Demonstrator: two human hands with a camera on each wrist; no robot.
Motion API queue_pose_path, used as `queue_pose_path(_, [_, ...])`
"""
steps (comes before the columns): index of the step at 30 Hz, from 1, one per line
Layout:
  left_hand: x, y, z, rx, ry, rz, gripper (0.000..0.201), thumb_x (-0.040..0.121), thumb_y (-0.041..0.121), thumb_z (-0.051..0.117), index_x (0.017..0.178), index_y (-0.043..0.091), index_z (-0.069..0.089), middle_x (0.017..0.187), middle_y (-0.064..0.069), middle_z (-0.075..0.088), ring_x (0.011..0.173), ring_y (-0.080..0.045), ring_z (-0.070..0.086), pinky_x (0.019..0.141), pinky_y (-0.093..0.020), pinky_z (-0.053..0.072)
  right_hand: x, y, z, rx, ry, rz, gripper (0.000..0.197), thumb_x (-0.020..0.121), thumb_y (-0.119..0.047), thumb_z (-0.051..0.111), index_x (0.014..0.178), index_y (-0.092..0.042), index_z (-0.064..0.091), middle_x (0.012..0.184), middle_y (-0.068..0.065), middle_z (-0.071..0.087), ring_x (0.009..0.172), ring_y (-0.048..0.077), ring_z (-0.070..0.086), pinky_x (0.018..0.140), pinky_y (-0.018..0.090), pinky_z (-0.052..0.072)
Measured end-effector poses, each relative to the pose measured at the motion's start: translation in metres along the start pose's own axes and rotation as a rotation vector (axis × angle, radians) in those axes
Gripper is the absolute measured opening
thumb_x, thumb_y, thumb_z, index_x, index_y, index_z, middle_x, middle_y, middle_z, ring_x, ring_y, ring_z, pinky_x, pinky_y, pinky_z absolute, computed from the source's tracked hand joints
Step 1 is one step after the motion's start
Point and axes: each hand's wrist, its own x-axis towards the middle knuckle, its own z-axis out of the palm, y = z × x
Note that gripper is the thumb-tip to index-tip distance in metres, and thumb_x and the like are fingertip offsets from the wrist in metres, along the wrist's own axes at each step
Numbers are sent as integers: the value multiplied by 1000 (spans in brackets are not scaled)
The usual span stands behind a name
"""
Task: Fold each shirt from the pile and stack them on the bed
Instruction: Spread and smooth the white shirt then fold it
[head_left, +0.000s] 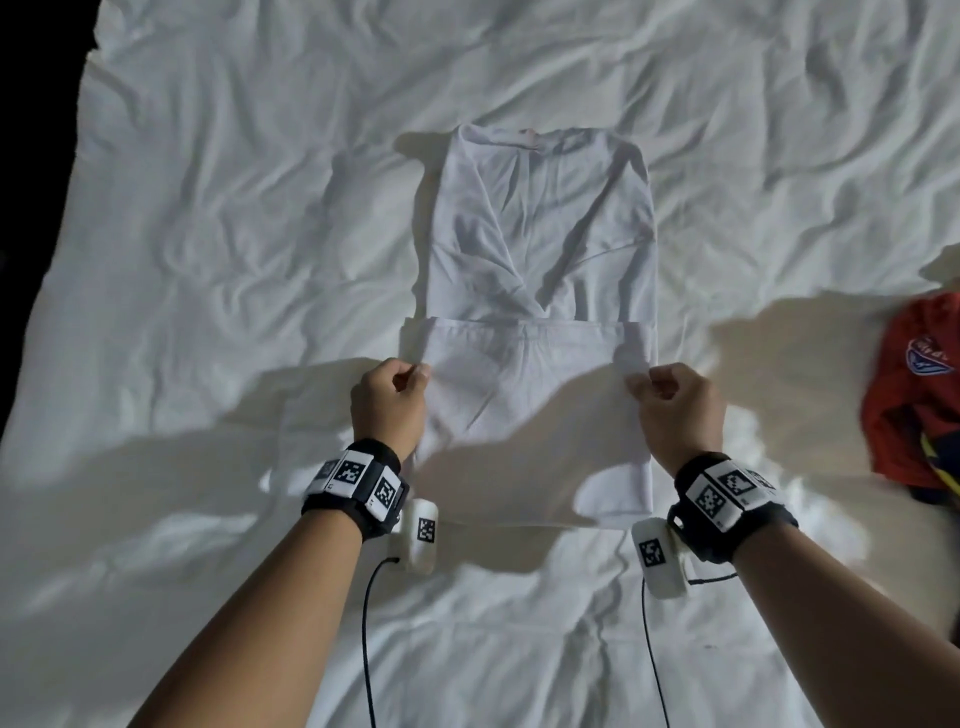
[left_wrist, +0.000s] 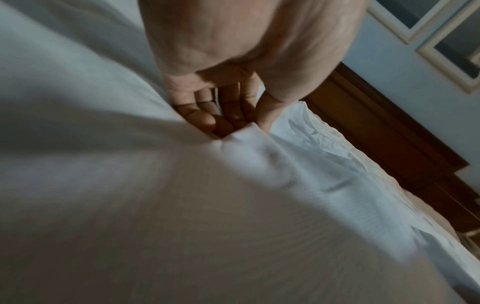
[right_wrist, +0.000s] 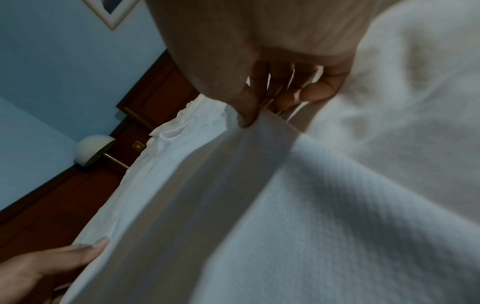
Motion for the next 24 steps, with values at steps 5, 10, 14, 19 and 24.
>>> queue_pose_path(5, [-5,3,-3,-36,15,-22,29,94,33,69,78,9,67,76,-3,67,77,-26,60,71,-33,45,0,-9,-2,35,43,25,13,94,-29,69,97,-16,71,85,-1,66,84,23,62,74,28,41])
queue_pose_path(10, [-28,-8,-7,-14,-10,-34,20,91,29,72,76,17,67,73,6,67,77,-24,65,69,-29,43,-1,-13,-8,63,44,35,18,97,-27,66,105,-12,72,89,-1,65,88,24,63,74,27,40])
queue_pose_path(14, [-37,-8,-3,108,89,26,23,98,34,60,99,11,65,98,-9,66,99,-35,61,80,-39,46,0,-17,-8,-9,88,-43,30,100,-30,60,122,-11,62,117,12,62,110,35,59,87,34,43])
queue_pose_path(19, [-67,6,25,615,-82,656,63,102,33,41,159,8,30,166,-24,17,154,-40,18,122,-56,18,-72,-18,24,-447,-119,-629,62,107,-37,40,160,-13,22,169,15,11,157,33,6,126,48,9])
queue_pose_path(24, [-50,-22,41,893,-342,749,77,100,50,25,162,19,-8,171,-13,-11,158,-30,-9,125,-59,6,-71,10,53,-693,-329,-712,68,106,-55,18,164,-26,-2,170,6,-14,156,28,-17,126,54,3])
